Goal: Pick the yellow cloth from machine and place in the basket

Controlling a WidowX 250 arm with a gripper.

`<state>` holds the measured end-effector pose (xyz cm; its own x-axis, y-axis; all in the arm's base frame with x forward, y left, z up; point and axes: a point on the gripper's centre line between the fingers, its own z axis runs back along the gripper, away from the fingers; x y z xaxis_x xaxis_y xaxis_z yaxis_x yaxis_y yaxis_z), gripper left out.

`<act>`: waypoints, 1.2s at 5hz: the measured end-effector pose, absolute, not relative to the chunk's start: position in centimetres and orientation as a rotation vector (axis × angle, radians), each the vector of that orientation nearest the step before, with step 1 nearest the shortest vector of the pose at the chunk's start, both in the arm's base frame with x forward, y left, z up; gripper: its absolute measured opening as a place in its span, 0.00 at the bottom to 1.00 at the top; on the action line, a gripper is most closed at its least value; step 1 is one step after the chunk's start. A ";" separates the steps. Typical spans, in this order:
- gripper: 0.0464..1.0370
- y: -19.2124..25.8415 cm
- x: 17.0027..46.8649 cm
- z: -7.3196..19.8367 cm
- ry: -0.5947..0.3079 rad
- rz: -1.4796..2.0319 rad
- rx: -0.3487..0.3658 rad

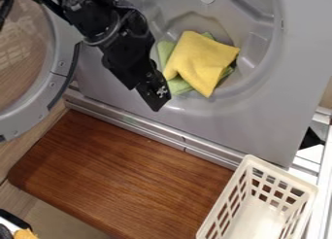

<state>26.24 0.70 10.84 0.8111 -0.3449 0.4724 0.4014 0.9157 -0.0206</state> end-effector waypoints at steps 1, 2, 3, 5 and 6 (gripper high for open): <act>0.96 0.7 26.1 10.3 -0.463 -0.396 -0.130; 0.96 1.0 28.1 9.9 -0.460 -0.396 -0.133; 0.96 1.2 30.4 10.0 -0.490 -0.384 -0.143; 0.96 1.1 35.1 8.9 -0.500 -0.394 -0.137; 0.96 0.8 37.0 7.7 -0.486 -0.402 -0.138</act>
